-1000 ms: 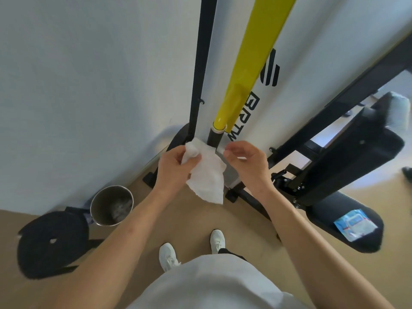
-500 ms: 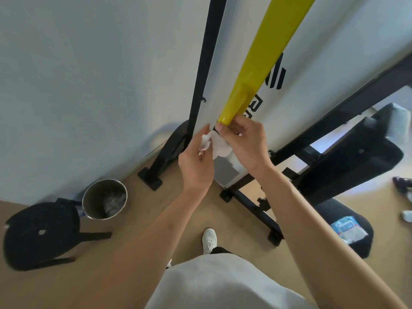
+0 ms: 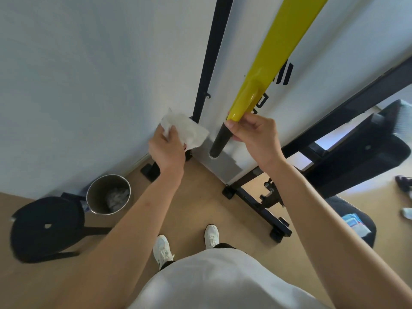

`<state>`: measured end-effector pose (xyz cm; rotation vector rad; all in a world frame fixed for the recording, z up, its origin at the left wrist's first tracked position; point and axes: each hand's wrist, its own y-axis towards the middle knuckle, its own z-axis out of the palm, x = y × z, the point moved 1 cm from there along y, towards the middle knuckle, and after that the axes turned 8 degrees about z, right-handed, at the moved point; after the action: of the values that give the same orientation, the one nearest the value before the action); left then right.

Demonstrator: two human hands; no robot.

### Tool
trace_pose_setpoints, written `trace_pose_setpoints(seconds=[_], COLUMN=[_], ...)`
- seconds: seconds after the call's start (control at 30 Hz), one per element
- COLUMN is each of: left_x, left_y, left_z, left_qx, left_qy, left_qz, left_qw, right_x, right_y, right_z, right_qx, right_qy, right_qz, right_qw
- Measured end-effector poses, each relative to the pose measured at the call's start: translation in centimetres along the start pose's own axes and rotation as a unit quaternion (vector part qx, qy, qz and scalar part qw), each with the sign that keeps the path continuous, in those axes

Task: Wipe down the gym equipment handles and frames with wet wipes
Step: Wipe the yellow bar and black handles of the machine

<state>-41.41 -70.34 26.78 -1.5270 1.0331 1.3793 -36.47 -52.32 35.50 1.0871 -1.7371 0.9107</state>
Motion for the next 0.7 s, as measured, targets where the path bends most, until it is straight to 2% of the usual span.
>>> trace_pose_setpoints(seconds=[0.1,0.23,0.33,0.43,0.47,0.57,0.7], left_x=[-0.6,-0.9,-0.7,-0.1,0.1,0.3,0.2], left_y=[-2.6,-5.5,-5.7,-5.2,-4.9,-4.4,-4.0], left_z=[1.8,2.7,2.1,1.9,1.9,2.7,3.8], left_qx=[0.106,0.272,0.347,0.320,0.306,0.287,0.278], left_qy=[-0.062,-0.079,-0.133,-0.190,-0.182,-0.129,-0.059], left_qz=[0.019,0.091,0.049,-0.032,-0.022,0.082,0.190], left_qw=[0.992,0.955,0.927,0.928,0.934,0.946,0.940], right_x=[0.2,0.3,0.3,0.1,0.1,-0.1,-0.3], right_y=[0.0,-0.1,-0.4,-0.8,-0.9,-1.0,-1.0], right_z=[0.3,0.4,0.3,-0.1,-0.2,-0.5,-0.7], right_qx=[-0.002,-0.002,0.002,-0.002,-0.003,-0.002,-0.005], right_qy=[0.005,-0.012,-0.001,0.013,0.015,0.001,-0.027], right_qz=[0.004,-0.005,-0.003,0.003,0.004,-0.003,-0.018], right_qw=[1.000,1.000,1.000,1.000,1.000,1.000,0.999])
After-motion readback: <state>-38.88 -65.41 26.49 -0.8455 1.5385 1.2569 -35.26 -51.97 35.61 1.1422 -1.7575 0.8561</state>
